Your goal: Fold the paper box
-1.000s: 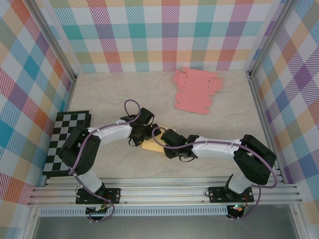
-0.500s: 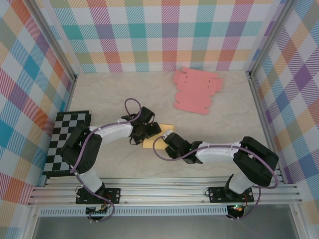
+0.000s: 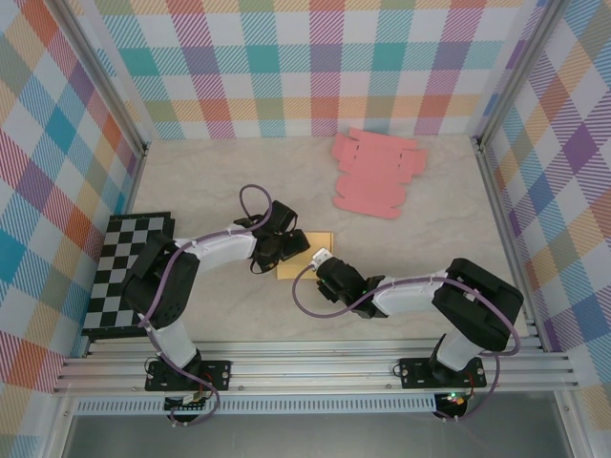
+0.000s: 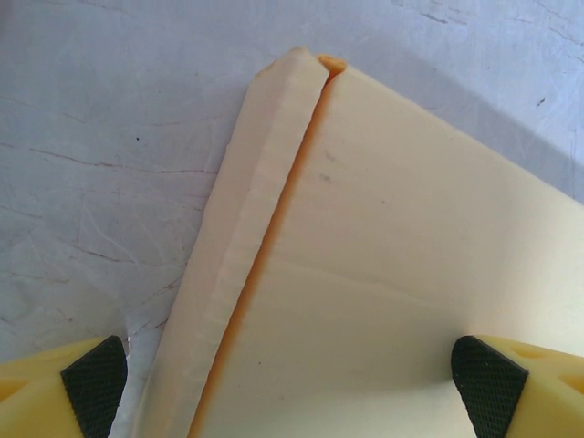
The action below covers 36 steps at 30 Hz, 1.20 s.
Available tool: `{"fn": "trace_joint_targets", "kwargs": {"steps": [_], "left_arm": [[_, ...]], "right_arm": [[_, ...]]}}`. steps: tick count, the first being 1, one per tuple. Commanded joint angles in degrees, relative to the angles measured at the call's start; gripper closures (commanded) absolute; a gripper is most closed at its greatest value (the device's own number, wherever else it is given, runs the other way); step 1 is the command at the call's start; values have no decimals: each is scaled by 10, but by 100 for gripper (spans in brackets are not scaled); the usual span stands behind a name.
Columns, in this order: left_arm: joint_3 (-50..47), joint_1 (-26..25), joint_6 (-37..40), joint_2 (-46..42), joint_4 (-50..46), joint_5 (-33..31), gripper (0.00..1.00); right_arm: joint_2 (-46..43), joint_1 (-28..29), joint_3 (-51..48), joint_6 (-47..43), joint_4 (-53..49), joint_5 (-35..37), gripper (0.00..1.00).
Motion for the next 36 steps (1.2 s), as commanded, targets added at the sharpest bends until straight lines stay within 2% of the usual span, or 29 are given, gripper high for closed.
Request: {"fn": "trace_joint_targets", "kwargs": {"steps": [1,5,16,25,32,36], "left_arm": [[-28,-7,24,48,-88,19,6],[-28,-7,19,53,-86,27,6],[-28,-8,2,49,-78,44,6],[-35,-8,-9,52,-65,50,6],[-32,-11,-13,56,-60,59,7],[-38,-11,-16,48,-60,59,6]], "right_arm": [[9,-18,8,0,68,3,58],[19,-47,25,28,60,-61,56],[35,-112,49,94,64,-131,54],[24,-121,90,163,1,-201,51],[62,-128,118,174,20,-210,51],[39,-132,115,188,2,-209,51]]}}
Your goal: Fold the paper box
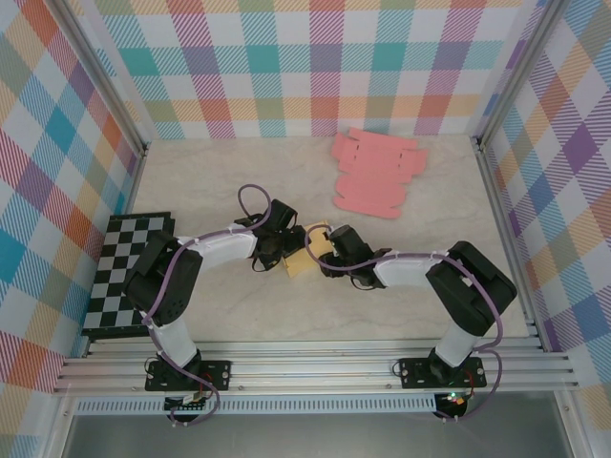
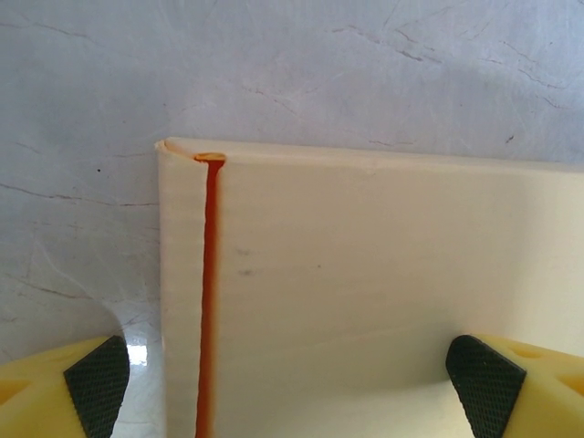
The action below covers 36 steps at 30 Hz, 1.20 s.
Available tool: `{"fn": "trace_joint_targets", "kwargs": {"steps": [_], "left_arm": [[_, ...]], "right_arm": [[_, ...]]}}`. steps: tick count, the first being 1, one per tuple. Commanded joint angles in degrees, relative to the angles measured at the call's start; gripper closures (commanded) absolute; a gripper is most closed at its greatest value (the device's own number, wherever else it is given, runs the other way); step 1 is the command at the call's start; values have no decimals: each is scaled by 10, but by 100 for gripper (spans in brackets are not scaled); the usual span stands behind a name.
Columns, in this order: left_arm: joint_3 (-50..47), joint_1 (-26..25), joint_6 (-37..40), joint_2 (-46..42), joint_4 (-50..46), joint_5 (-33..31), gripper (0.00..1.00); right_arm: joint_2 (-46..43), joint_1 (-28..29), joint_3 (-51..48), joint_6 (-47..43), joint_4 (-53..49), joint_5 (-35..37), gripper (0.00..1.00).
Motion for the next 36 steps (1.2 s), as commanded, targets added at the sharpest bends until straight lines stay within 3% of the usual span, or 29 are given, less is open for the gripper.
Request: {"fn": "trace_joint_targets", "kwargs": {"steps": [1,3,13,19,25,32,36], "left_arm": [[-38,-16,14,34,-100,46,7],[-37,-15,16,31,-104,41,7],[-28,-15,9,41,-109,27,6],[-33,-19,-10,20,-112,28,6],[-28,-39,-23,-50,-140,23,6],[25,-41,45,-143,-253,-71,4],[62,-28,146,-154,-259,-76,4]], "right_arm": [[-21,-3,32,31,41,-23,50],[-45,-9,31,41,4,-23,44],[-128,-22,36,117,-197,-30,45],[-153,-22,17,216,-214,-62,53],[-134,-25,20,234,-246,-35,53],[-157,-34,2,269,-253,-47,54],[-179,-34,-12,302,-263,-72,60]]}}
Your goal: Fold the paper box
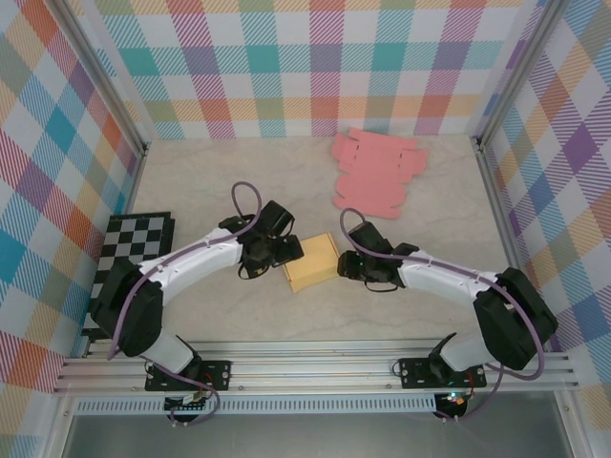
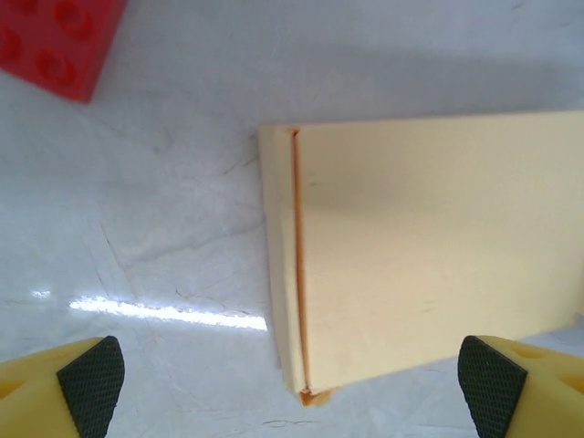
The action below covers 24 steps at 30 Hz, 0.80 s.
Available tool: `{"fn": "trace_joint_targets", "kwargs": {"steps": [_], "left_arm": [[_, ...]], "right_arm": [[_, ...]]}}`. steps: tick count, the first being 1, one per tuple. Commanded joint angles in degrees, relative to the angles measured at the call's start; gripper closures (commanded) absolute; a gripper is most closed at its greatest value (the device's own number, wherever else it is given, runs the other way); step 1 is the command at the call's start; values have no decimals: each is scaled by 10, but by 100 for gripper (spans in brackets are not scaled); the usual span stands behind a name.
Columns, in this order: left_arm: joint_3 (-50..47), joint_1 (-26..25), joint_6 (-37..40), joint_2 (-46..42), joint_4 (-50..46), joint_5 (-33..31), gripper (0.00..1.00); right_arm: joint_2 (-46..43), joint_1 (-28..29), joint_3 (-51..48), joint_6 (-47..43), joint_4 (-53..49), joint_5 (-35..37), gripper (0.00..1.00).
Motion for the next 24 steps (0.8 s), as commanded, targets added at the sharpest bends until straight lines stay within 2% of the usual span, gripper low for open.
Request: {"fn": "trace_joint_targets", "kwargs": {"steps": [1,4,7,11,16,24], "left_arm": [[40,17,127,-8,-16,-8,5],[89,42,220,47,22,51,10],[140,46,291,108,58,89,16],[176,46,349,169,104,143,19],[210,46,379,231,126,193,19],[227,46,372,293,161,267,21]], "right_arm": [[-28,-2,-18,48,-16,-29,61],[-35,-2,-43,89,13,-52,70],[-25,-1,-61,126,47,-62,79],[-4,-2,-76,152,99,-78,86],[29,-9,-79,152,151,-96,94],[49,-35,-86,119,205,-98,95]]}}
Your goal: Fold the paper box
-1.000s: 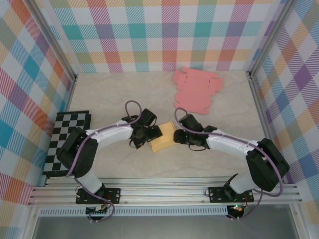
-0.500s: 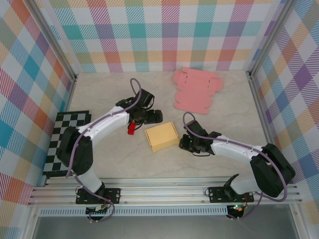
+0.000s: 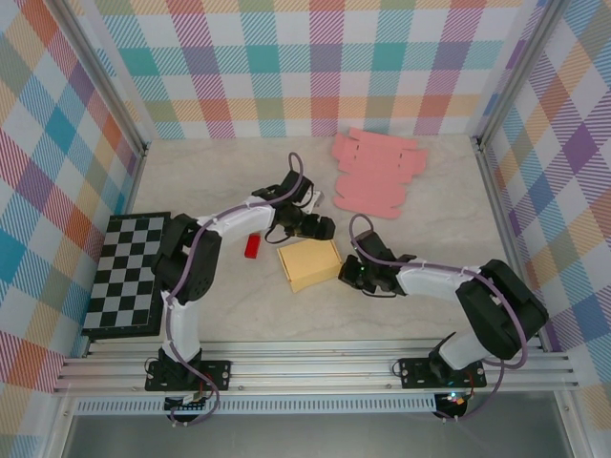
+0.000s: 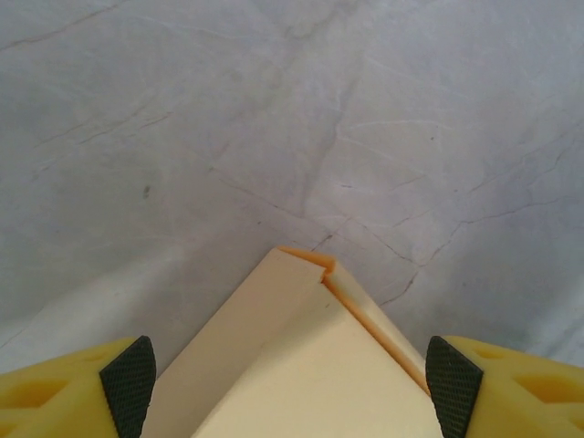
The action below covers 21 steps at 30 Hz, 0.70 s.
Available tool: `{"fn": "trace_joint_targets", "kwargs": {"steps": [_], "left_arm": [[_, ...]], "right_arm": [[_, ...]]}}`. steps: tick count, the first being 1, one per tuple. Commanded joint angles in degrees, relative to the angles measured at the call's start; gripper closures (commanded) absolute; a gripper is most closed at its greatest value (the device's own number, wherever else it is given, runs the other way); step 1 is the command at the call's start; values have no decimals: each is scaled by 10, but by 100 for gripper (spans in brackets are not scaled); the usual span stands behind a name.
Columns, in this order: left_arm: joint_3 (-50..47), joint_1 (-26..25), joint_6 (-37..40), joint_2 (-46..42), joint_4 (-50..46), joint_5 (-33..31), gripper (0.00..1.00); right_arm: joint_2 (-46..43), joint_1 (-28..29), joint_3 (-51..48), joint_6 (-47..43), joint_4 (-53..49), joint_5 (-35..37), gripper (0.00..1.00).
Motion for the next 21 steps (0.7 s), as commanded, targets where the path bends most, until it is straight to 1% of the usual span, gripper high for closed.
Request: {"fn": "trace_joint_targets", "kwargs": {"steps": [1,5,9,13,15,19,21], "left_arm": [[20,-1,10,27,22,51,23],[7,-5,-3,33,37,77,26],[-26,-15,-27,26,64,92,28],[-53,-30,-54,23,84,104,30],[-55,-38,-65,29,109,116,33],[-67,-57,-93,34,134,134,34],[-73,-66,-113,37,154,148,35]], "right_arm": [[1,-12,-8,-14,34,-2,94],[7,-24,-14,-20,44,-6,94],[23,-32,-26,-21,94,-24,94],[41,-32,-32,-43,173,-49,94],[48,-32,-33,-62,212,-55,94],[36,-32,-56,-97,320,-46,93],[30,-33,-52,-104,346,-48,93]]}}
